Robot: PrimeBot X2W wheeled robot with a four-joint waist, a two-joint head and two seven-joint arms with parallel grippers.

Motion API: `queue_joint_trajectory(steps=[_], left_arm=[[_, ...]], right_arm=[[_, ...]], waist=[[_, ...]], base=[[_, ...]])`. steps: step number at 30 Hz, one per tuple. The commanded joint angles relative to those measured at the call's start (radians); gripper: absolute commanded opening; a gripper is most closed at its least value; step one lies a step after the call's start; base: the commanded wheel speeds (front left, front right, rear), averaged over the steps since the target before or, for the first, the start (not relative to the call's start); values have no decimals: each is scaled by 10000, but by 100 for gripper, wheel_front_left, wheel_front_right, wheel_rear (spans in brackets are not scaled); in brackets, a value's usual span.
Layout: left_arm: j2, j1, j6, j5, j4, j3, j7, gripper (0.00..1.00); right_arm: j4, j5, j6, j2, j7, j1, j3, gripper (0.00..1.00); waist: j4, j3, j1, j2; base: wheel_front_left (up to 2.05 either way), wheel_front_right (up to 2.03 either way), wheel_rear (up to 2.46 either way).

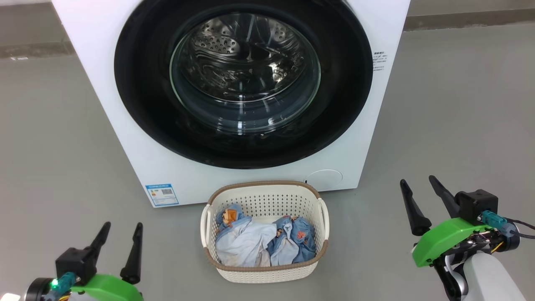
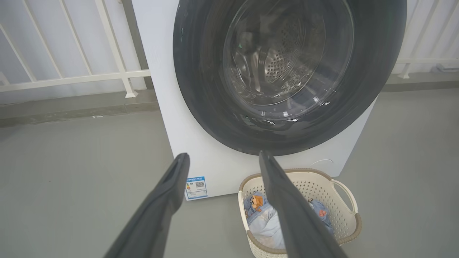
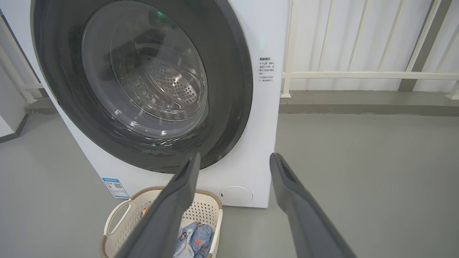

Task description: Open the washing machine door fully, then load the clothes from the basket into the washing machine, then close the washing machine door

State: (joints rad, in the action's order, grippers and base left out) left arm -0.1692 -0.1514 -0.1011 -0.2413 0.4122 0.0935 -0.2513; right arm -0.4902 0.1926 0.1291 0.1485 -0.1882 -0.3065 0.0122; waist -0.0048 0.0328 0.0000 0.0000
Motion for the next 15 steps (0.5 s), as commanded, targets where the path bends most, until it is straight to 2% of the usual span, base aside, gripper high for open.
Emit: queue_joint_trajectory(steps=[1,15], left_arm=[[-183,-471,68,137,-153,-424,-105,100],[-36,-404,93,157,-17,-794,-105,100]], right_arm=[[227,-96,16,-27,-142,-158,-126,100],[267,-280,16,-146,-76,-52,99,100]], waist=[[-4,4,0,0],[-44,77,0,0]], base=[[0,0,0],[0,0,0]])
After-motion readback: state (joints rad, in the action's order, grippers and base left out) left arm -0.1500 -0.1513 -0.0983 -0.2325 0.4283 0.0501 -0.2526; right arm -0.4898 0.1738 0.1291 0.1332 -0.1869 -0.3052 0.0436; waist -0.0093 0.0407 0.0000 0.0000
